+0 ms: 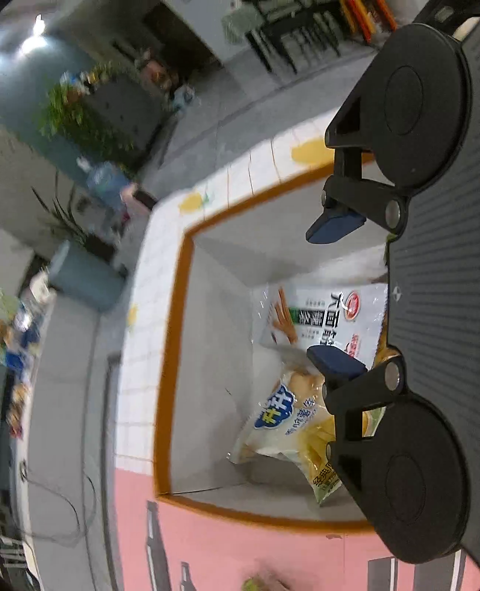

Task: Organize snacks
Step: 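Carry the clear stick bag into the box and open the left gripper, then move both grippers back over the placemat toward the remaining bags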

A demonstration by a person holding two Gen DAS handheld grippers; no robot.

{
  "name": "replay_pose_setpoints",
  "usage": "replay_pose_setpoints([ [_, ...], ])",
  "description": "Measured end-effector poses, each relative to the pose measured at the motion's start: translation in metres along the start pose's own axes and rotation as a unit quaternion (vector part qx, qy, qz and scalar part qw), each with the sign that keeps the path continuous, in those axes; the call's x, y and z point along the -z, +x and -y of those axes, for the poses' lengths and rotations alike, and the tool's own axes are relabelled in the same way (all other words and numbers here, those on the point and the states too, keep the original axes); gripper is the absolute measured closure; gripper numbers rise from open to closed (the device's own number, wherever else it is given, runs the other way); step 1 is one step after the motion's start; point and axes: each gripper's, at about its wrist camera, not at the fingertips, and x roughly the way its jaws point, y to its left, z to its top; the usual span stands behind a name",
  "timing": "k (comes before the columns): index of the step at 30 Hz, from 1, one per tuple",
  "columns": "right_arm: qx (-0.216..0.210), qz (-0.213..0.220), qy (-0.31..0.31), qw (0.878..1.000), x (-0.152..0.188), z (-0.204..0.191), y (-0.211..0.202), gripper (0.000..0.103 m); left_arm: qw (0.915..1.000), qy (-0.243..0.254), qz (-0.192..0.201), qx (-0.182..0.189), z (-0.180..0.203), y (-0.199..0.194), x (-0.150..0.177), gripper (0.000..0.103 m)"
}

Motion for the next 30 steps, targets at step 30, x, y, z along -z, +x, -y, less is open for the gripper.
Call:
replay_pose_setpoints([
  [30, -0.105, 0.021, -0.118, 0.987, 0.038, -0.135, -0.004, 0.033, 0.9778, 0.023, 0.162, -0.131, -0.045, -0.222, 0.072, 0.026],
])
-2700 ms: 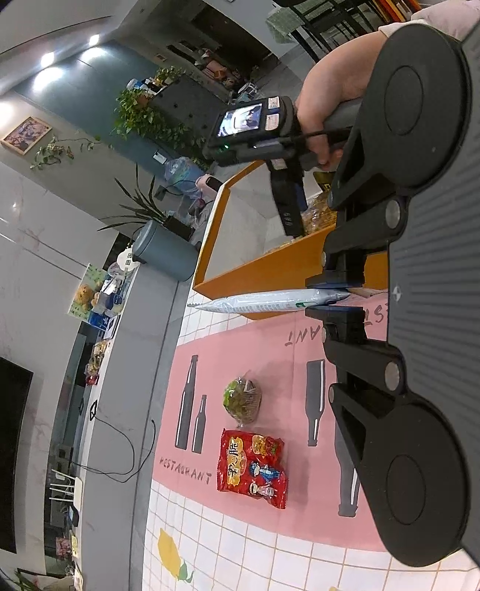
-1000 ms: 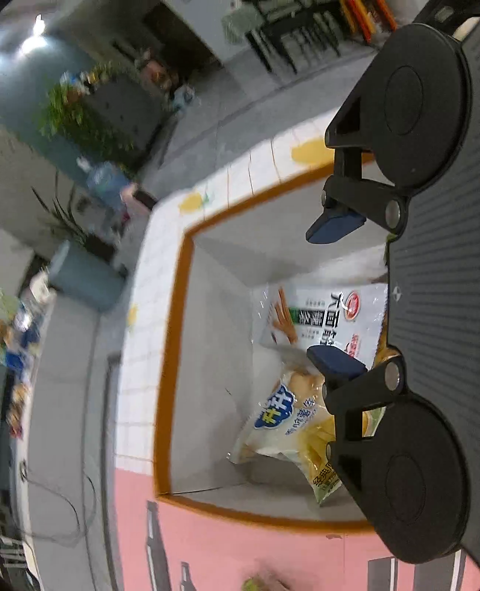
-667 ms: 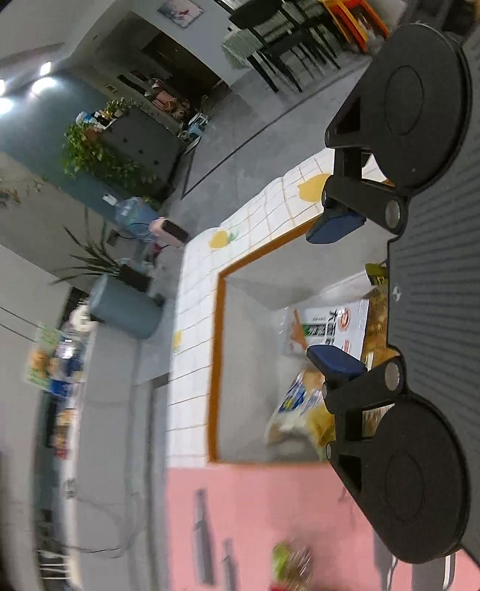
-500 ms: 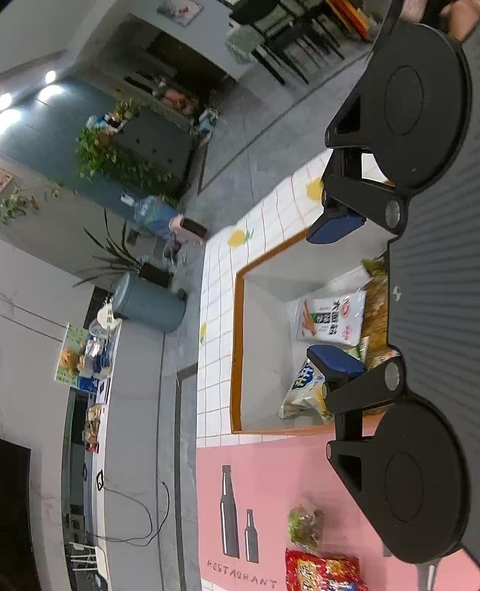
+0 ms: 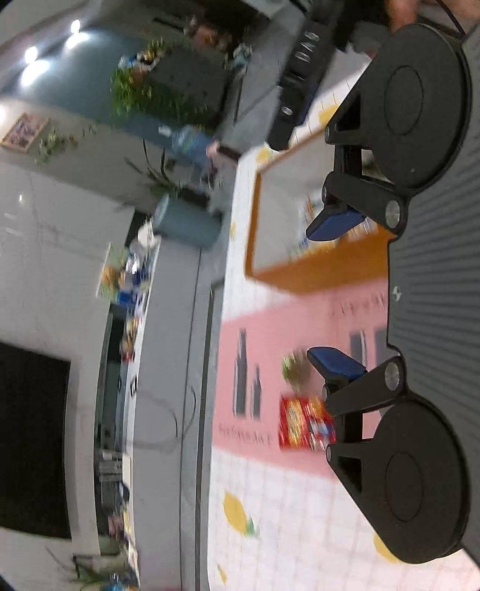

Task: Organize snacks
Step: 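Move both grippers back over the placemat toward the remaining bags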

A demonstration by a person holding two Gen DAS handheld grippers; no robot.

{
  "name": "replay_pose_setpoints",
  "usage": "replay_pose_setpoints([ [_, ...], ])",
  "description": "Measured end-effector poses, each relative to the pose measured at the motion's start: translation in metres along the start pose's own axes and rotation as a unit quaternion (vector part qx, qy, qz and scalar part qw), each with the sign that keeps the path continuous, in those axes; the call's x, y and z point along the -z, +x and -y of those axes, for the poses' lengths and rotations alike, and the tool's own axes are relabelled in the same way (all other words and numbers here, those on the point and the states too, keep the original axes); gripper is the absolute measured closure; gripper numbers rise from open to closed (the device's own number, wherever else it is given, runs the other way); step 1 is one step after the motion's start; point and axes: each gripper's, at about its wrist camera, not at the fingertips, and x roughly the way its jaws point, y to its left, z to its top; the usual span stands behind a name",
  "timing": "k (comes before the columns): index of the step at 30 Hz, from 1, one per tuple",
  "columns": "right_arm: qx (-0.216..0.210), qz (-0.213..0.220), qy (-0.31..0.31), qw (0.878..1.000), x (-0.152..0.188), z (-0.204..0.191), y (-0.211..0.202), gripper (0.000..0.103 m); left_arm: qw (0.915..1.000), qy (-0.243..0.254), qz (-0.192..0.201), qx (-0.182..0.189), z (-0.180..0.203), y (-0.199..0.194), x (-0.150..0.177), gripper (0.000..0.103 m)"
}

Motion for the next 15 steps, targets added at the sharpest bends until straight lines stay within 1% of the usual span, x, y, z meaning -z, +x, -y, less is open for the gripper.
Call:
replay_pose_setpoints([
  [3, -0.012, -0.006, -0.027, 1.000, 0.007, -0.020, 0.008, 0.027, 0.9994, 0.004, 0.000, -0.033, -0.015, -0.003, 0.012, 0.026],
  [6, -0.036, -0.019, -0.043, 0.998, 0.013, -0.041, 0.016, 0.014, 0.9984, -0.007, 0.003, -0.055, -0.033, -0.010, 0.022, 0.026],
  [7, -0.045, -0.020, -0.045, 0.998, 0.015, -0.049, 0.019, 0.007, 0.9981, -0.012, 0.002, -0.061, -0.041, -0.011, 0.025, 0.026],
  [8, -0.047, -0.019, -0.050, 0.997, 0.017, -0.055, 0.020, 0.005, 0.9977, -0.012, -0.001, -0.067, -0.047, -0.010, 0.026, 0.026],
  [10, -0.039, -0.017, -0.071, 0.997, 0.023, -0.069, 0.025, 0.003, 0.9964, -0.008, 0.001, -0.085, -0.061, -0.014, 0.029, 0.026],
  [12, -0.030, -0.018, -0.090, 0.995, 0.030, -0.081, 0.031, 0.003, 0.9947, -0.016, 0.006, -0.101, -0.072, -0.015, 0.031, 0.026],
  [15, -0.014, -0.040, -0.083, 0.996, 0.036, -0.084, 0.047, 0.003, 0.9934, -0.031, -0.001, -0.110, -0.093, -0.013, 0.033, 0.026],
])
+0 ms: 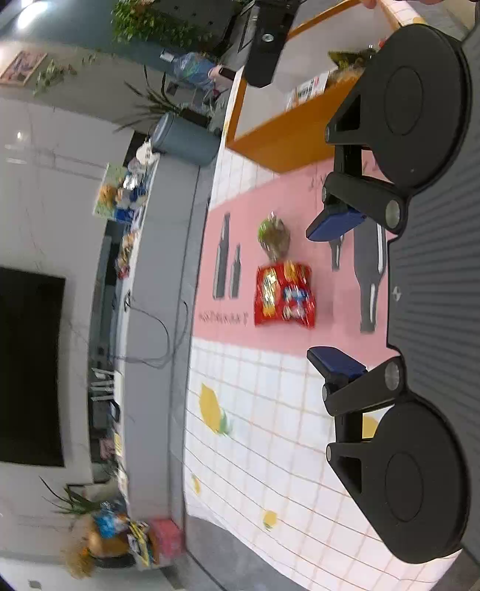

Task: Organize snacks
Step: 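Move both grippers back over the placemat toward the remaining bags, then grasp the red chip bag with the left gripper while the right grasps the small green bag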

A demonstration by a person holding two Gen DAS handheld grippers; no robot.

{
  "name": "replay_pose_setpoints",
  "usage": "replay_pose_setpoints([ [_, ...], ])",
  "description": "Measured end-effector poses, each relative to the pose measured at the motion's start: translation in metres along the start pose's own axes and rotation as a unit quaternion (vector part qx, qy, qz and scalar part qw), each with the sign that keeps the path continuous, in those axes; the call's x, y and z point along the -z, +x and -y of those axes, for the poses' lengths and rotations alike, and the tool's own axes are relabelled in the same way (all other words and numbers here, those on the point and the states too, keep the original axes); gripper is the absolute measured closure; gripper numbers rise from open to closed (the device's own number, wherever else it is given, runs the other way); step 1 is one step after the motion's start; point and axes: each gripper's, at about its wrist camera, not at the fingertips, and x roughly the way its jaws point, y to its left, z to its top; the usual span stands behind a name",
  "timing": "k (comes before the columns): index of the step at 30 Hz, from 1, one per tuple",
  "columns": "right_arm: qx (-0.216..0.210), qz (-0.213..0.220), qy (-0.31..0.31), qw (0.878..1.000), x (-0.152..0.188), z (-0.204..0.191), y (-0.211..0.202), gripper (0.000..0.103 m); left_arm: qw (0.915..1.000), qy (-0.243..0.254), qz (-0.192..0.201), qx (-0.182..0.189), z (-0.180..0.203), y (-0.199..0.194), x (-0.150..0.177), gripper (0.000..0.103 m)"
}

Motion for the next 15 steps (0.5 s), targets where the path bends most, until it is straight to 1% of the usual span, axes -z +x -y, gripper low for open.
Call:
replay_pose_setpoints([
  [3, 0.010, -0.018, 0.012, 1.000, 0.007, -0.003, 0.017, 0.003, 0.9999, -0.014, 0.004, 0.001, -0.019, 0.006, 0.003, 0.026],
  [5, 0.019, -0.025, 0.013, 0.999, 0.011, -0.006, 0.027, 0.003, 0.9999, -0.016, -0.001, -0.001, -0.028, 0.013, 0.004, 0.026],
  [8, 0.028, -0.022, 0.004, 0.999, 0.020, -0.014, 0.041, 0.003, 0.9998, -0.018, -0.006, -0.001, -0.036, 0.022, 0.002, 0.026],
  [10, 0.037, -0.023, -0.001, 0.999, 0.027, -0.019, 0.047, 0.003, 0.9998, -0.018, 0.000, 0.011, -0.039, 0.030, 0.000, 0.026],
  [12, 0.044, -0.031, -0.001, 0.999, 0.032, -0.021, 0.052, 0.003, 0.9996, -0.019, -0.002, 0.022, -0.037, 0.040, -0.003, 0.026],
  [15, 0.040, -0.037, 0.003, 0.999, 0.034, -0.023, 0.059, 0.003, 0.9984, 0.007, -0.012, 0.054, -0.027, 0.064, -0.010, 0.024],
])
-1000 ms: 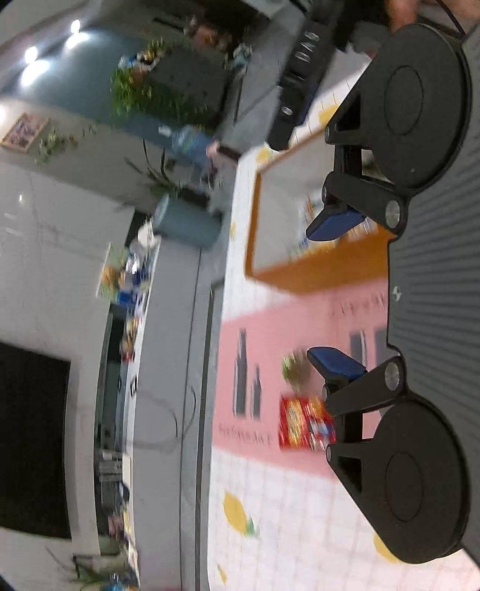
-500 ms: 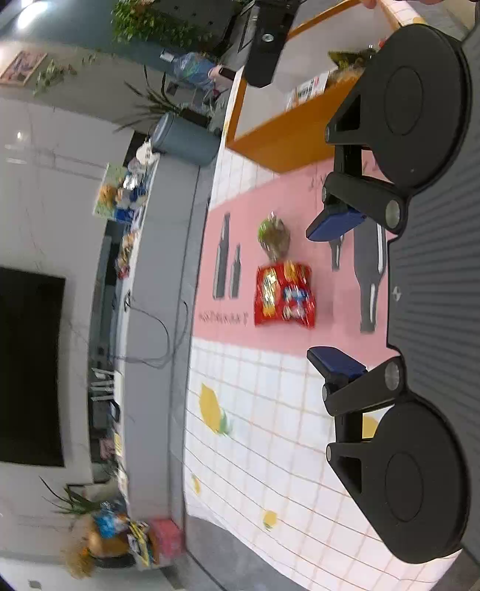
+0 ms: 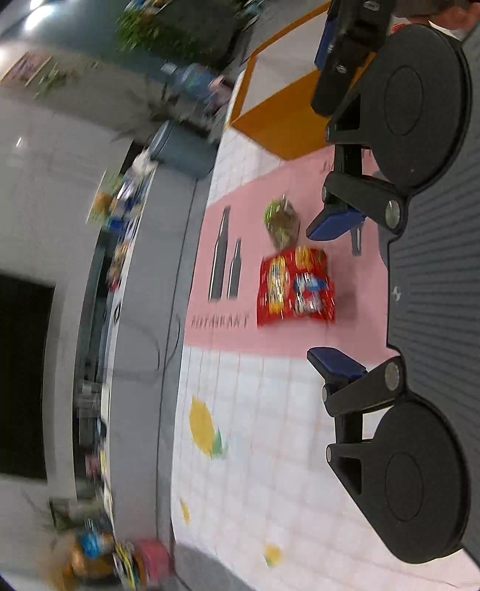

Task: Organize snacks
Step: 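Grasp the red chip bag with the left gripper while the right grasps the small green bag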

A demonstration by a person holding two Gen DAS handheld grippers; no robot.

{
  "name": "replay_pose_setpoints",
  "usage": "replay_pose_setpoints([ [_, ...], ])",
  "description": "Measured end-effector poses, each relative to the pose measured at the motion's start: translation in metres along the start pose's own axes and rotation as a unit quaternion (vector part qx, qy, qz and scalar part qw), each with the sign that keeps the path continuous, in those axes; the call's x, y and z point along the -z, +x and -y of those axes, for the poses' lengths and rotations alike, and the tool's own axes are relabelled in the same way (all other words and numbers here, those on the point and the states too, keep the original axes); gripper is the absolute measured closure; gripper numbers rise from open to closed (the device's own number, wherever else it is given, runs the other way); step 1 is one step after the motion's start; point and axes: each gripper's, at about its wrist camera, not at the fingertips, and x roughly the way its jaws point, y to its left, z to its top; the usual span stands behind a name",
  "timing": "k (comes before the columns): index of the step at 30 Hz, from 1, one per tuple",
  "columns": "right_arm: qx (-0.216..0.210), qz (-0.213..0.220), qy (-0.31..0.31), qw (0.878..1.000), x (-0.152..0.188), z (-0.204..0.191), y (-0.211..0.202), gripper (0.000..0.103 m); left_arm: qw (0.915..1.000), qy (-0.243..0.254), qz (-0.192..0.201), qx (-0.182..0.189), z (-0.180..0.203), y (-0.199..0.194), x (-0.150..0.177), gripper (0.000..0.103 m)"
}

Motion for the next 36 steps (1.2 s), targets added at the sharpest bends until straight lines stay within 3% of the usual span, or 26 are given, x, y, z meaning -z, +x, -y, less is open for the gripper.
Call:
replay_pose_setpoints([
  [6, -0.004, -0.031, -0.012, 0.999, 0.001, -0.005, 0.015, 0.003, 0.9980, 0.006, -0.058, 0.022, 0.012, 0.068, -0.013, 0.024],
  [10, 0.001, -0.028, -0.014, 1.000, 0.000, -0.002, 0.014, 0.003, 0.9955, 0.045, -0.080, -0.023, 0.023, 0.106, -0.015, 0.024],
  [13, 0.008, -0.026, -0.003, 1.000, -0.001, 0.004, 0.014, 0.003, 0.9934, 0.025, -0.106, -0.038, 0.021, 0.127, -0.018, 0.023],
  [18, 0.010, -0.028, 0.014, 0.999, -0.002, 0.009, 0.014, 0.003, 0.9932, 0.045, -0.092, -0.056, 0.024, 0.140, -0.017, 0.016],
  [23, 0.014, -0.028, 0.004, 1.000, -0.001, 0.006, 0.015, 0.003, 0.9943, 0.024, -0.089, -0.053, 0.022, 0.149, -0.024, 0.015],
  [25, 0.015, -0.025, 0.003, 1.000, -0.002, 0.004, 0.015, 0.003, 0.9952, 0.017, -0.083, -0.048, 0.020, 0.150, -0.025, 0.028],
  [31, 0.009, -0.019, 0.027, 0.999, -0.007, 0.001, 0.021, 0.003, 0.9960, -0.001, -0.075, -0.048, 0.016, 0.144, -0.024, 0.035],
  [33, 0.000, -0.019, 0.045, 0.999, -0.008, 0.003, 0.023, 0.003, 0.9967, 0.008, -0.061, -0.053, 0.016, 0.134, -0.022, 0.056],
  [36, -0.015, -0.029, 0.068, 0.997, -0.003, 0.005, 0.027, 0.003, 0.9957, 0.002, -0.071, -0.060, 0.008, 0.123, -0.017, 0.060],
])
